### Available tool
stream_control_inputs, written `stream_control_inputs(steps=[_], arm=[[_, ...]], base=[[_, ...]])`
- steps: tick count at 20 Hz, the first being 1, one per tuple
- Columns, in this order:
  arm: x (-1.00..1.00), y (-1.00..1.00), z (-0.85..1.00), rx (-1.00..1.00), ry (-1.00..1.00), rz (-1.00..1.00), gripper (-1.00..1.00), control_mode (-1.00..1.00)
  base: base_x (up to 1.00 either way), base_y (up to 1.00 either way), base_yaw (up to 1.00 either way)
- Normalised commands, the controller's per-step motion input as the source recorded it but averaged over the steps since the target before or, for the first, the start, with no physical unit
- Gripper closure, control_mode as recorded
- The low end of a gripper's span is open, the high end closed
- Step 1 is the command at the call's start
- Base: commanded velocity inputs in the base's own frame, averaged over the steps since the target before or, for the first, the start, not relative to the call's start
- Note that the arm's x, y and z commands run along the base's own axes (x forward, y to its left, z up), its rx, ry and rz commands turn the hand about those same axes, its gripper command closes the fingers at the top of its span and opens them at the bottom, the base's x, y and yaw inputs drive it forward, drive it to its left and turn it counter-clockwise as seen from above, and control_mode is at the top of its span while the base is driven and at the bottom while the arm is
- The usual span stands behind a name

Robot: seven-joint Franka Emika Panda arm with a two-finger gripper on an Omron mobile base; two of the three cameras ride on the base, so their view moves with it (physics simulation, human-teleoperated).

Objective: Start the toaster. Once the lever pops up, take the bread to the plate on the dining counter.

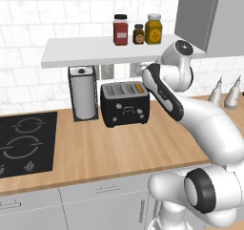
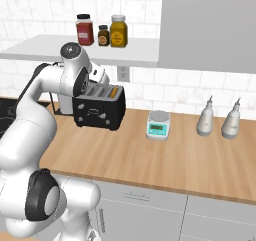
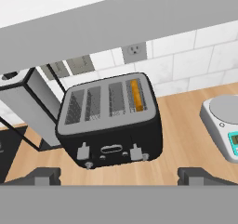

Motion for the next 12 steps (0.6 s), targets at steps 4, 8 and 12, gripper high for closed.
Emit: stream_control_inputs(steps=[4, 8, 12], arm=[[0.00, 0.00, 0.00, 0.00, 0.00, 0.00, -1.00, -1.00], [0.00, 0.00, 0.00, 0.00, 0.00, 0.00, -1.00, -1.00], [0.00, 0.00, 0.00, 0.00, 0.00, 0.00, -1.00, -1.00]], base=[[0.00, 0.00, 0.00], [0.00, 0.00, 0.00], [0.00, 0.00, 0.00]])
